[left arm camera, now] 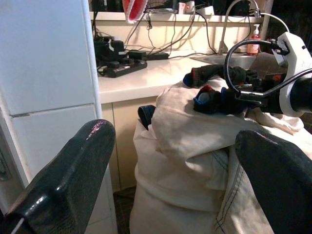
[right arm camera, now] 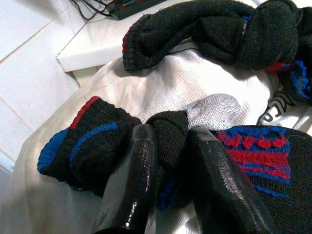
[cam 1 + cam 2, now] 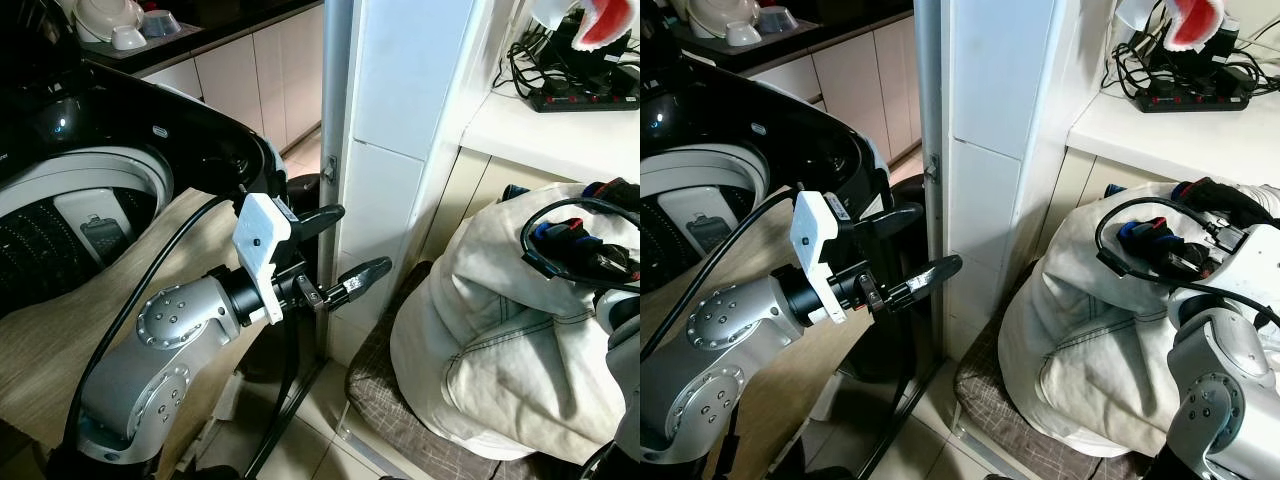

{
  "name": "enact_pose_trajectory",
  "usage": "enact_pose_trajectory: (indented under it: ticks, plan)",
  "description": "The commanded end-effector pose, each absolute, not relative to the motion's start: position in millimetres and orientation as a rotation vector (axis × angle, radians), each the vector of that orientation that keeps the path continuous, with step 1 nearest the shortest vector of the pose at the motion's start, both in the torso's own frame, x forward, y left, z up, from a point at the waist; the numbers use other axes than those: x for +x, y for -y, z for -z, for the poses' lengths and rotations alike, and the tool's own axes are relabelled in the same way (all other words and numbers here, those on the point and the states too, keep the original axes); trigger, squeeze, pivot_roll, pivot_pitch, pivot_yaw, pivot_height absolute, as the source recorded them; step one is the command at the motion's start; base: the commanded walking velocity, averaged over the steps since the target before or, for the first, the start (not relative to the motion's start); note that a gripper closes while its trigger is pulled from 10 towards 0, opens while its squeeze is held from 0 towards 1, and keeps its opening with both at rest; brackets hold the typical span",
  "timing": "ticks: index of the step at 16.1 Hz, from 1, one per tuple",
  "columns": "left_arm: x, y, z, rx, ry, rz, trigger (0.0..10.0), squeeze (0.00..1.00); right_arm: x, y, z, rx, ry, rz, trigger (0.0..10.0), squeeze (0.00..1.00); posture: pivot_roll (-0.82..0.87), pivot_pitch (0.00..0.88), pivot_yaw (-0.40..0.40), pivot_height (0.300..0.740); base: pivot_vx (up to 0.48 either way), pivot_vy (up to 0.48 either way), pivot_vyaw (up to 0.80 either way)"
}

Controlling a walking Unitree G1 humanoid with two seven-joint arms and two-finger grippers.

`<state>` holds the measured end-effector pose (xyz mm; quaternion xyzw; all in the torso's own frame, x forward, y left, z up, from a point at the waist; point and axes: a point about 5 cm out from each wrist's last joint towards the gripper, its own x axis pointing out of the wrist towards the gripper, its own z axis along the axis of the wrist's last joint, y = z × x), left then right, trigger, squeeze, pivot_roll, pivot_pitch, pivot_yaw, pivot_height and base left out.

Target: Clothes washing

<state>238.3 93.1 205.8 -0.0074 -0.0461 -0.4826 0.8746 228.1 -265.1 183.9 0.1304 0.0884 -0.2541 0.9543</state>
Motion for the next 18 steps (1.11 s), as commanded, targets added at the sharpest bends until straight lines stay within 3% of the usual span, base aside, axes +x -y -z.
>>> enact_pose_trajectory:
  ticks: [1,8,9,11,12,16,18]
  plan:
    - [236.3,-92.1,-206.3,-0.013,0.100,1.010,10.0,0.00,227.9,265.8,-182.1,0.280,-0.182,0.526,0.0,0.00,-0.08,0.010,0.008,0.740,0.000,0.000,0.00]
    - [237.8,-94.2,-210.9,-0.029,0.130,0.975,10.0,0.00,222.5,273.9,-217.7,0.245,-0.028,0.545,0.0,0.00,-0.09,0.000,0.009,0.740,0.000,0.000,0.00]
    - [239.2,-95.6,-215.4,-0.034,0.149,0.967,10.0,0.00,224.5,265.2,-236.1,0.181,0.009,0.450,0.0,0.00,-0.10,0.000,0.010,0.740,0.000,0.000,0.00]
    - [241.9,-96.1,-220.7,-0.030,0.175,0.951,10.0,0.00,231.2,246.8,-253.2,0.229,0.076,0.295,0.0,0.00,-0.10,0.000,0.010,0.740,0.000,0.000,0.00]
    - [247.8,-96.4,-229.1,-0.040,0.217,0.917,10.0,0.00,240.6,224.2,-269.2,0.307,0.153,0.124,10.0,0.00,-0.09,0.000,0.005,0.740,0.000,0.000,0.00]
    - [259.4,-102.7,-256.1,-0.089,0.328,0.816,10.0,0.00,259.8,170.4,-283.4,0.395,0.151,-0.222,10.0,0.00,-0.08,0.000,-0.017,0.740,0.000,0.000,0.00]
    - [259.9,-104.0,-266.7,-0.068,0.371,0.802,10.0,0.00,267.1,157.0,-282.7,0.410,0.127,-0.292,10.0,0.00,-0.06,0.000,-0.040,0.740,0.000,0.000,0.00]
